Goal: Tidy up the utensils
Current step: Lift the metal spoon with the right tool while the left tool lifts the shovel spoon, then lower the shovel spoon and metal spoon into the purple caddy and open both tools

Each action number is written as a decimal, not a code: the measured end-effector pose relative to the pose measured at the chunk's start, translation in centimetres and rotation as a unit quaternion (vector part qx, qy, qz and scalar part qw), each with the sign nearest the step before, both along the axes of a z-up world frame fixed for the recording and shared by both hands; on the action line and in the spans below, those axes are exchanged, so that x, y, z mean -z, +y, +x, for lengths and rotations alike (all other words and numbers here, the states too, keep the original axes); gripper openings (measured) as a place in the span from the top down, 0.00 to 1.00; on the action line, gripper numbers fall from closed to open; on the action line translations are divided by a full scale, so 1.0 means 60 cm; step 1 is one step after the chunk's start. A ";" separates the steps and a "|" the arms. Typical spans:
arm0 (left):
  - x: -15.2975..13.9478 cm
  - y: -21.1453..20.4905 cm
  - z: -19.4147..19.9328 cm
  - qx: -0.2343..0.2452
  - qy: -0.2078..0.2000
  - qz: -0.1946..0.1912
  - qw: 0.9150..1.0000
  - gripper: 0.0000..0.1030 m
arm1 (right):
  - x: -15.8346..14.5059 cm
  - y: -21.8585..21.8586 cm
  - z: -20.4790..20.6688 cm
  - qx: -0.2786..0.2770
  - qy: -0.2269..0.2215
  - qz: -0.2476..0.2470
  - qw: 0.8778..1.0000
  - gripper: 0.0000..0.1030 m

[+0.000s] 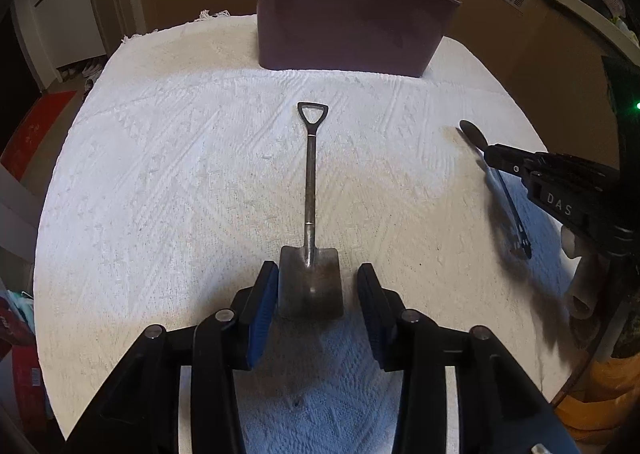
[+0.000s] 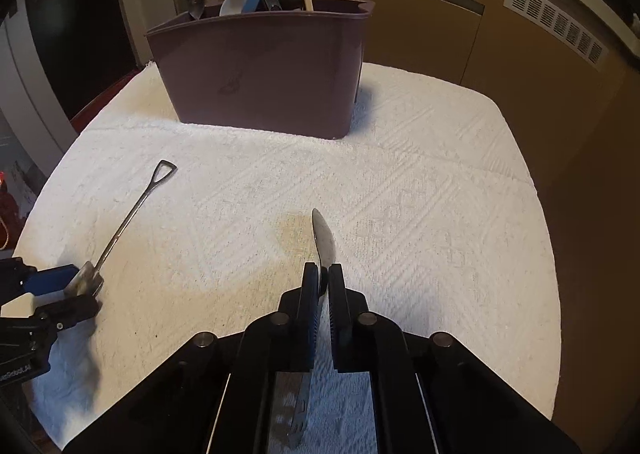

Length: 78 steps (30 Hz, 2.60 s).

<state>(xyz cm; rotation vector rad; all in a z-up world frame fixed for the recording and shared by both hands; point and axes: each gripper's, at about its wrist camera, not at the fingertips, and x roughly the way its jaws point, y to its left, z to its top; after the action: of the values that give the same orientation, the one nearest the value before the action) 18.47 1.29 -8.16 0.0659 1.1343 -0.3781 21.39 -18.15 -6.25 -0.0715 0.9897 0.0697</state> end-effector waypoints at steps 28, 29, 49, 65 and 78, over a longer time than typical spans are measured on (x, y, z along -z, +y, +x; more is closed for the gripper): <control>-0.017 0.000 -0.017 0.003 -0.045 -0.002 0.999 0.77 | 0.004 0.004 0.014 -0.043 -0.010 0.008 0.999 0.73; -0.024 0.003 -0.021 0.002 -0.048 -0.008 0.999 0.98 | -0.004 0.004 0.008 -0.044 -0.016 0.010 0.999 0.73; -0.039 -0.043 0.007 0.086 -0.005 0.054 0.995 0.48 | -0.112 -0.003 -0.086 -0.059 -0.100 0.021 0.993 0.72; -0.003 -0.134 0.174 0.085 0.022 0.079 0.993 0.80 | -0.091 -0.035 -0.073 -0.048 -0.091 0.041 0.994 0.72; -0.102 -0.068 0.056 0.063 -0.160 0.026 0.985 0.80 | -0.121 -0.025 -0.080 -0.044 -0.113 0.034 0.992 0.72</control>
<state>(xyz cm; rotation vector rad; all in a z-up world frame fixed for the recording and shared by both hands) 21.81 -2.81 -2.02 0.2371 0.8247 -0.4331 16.58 -19.62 0.98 -0.0588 0.7563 0.1738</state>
